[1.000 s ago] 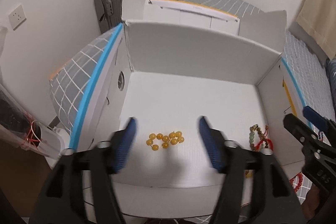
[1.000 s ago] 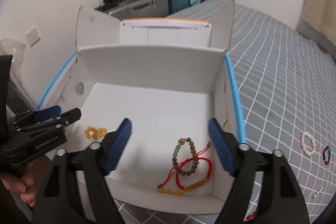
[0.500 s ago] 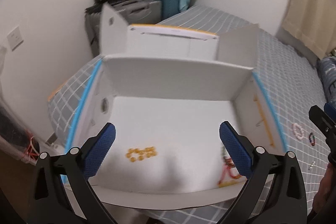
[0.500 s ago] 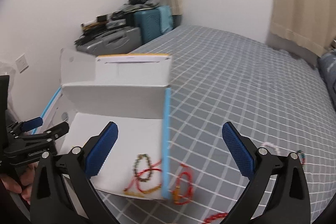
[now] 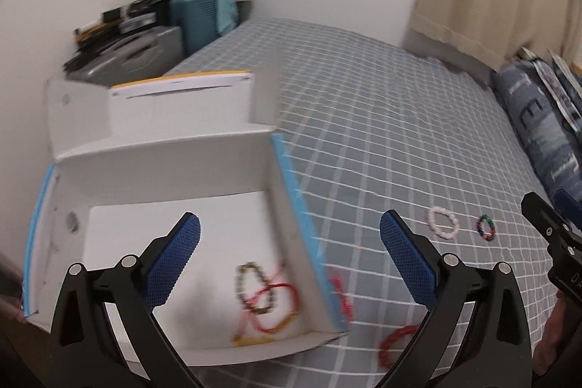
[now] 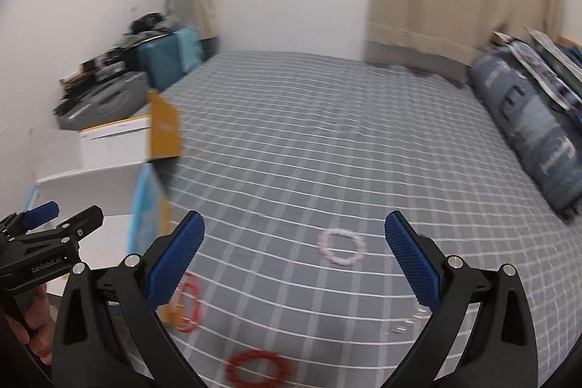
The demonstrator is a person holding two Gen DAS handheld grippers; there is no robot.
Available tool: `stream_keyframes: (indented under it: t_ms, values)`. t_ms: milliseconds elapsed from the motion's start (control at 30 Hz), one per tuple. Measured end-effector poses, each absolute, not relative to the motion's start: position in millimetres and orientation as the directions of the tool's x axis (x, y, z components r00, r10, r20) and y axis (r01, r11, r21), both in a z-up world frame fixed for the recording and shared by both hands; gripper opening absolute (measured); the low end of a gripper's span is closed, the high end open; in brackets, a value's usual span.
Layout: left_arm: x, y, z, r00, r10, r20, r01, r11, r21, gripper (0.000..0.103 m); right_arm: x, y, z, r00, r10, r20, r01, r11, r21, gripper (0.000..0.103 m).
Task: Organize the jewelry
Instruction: 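Move both open tools back toward the pearl string and remaining bracelets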
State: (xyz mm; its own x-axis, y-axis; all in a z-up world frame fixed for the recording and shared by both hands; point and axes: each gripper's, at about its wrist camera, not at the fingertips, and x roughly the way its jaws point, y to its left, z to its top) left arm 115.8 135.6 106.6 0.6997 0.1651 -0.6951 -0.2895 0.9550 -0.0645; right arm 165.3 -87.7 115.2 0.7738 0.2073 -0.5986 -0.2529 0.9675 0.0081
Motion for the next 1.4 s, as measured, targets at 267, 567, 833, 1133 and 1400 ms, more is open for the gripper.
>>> stream_keyframes:
  t_ms: [267,567,833,1133,1400]
  values:
    - [147.5,50.3,83.5,0.677,0.130,-0.725,-0.217,0.976,-0.028,0.097,181.0,-159.7,82.5,0.746,0.095,-0.659,-0.118,0.993,0.010,0.096]
    - [168.0,6.1,11.4,0.597,0.133,-0.791,-0.193,0.981,0.020,0.097,190.6,-206.0,26.8,0.668,0.057,-0.742,-0.038,0.998,0.043,0.096]
    - [175.5,8.2,-32.9,0.544,0.176,-0.820,-0.247,0.968,0.043,0.097,199.9,-209.9,-13.2,0.606,0.064,-0.793,-0.029,0.998,0.058,0.096]
    - [180.3,13.1,-55.7,0.507,0.174,-0.844,-0.271,0.962,0.036,0.097,215.3,-206.4,-50.0,0.541,0.070,-0.838,-0.025,0.997,0.067,0.096]
    - [176.7,11.8,-64.0,0.499,0.221,-0.838,-0.339,0.940,0.045,0.095,223.6,-209.0,-75.1,0.494,0.079,-0.866,-0.009,0.996,0.085,0.095]
